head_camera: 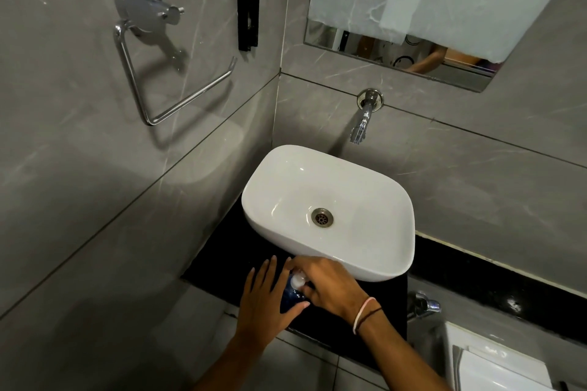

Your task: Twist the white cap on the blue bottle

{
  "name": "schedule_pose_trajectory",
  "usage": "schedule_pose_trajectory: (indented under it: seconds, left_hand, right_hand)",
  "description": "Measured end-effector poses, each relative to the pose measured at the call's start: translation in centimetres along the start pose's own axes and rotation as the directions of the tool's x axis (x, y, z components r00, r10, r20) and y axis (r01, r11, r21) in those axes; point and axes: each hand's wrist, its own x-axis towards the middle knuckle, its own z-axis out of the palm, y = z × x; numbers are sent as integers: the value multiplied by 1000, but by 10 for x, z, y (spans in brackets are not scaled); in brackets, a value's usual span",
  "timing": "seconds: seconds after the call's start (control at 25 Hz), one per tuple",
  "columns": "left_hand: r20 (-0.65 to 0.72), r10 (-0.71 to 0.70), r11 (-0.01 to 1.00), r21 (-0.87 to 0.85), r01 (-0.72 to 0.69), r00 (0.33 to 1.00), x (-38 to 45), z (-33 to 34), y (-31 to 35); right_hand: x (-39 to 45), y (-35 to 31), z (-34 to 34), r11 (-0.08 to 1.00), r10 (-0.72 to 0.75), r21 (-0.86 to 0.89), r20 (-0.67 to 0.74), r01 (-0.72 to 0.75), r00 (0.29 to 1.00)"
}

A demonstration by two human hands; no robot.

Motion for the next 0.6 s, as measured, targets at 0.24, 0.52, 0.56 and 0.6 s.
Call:
schedule_pose_trajectory:
  seconds: [0.24, 0.52, 0.56, 0.6]
  left_hand:
    - [9, 19, 999, 29, -19, 1000, 0, -3, 0]
    - [7, -5, 1000, 13, 5, 1000, -1, -3, 0]
    - [10, 4, 1000, 11, -4, 1000, -1, -3, -1]
    - [14, 13, 1000, 11, -13, 1000, -1, -3, -1]
  right_hand:
    - [5, 1, 16, 979, 165, 128, -54, -157, 985]
    - [-9, 12, 30, 850, 282, 483, -80, -210, 956]
    - [-11, 10, 29, 867, 290, 447, -91, -221, 953]
    - [-13, 9, 30, 858, 298, 462, -90, -225, 950]
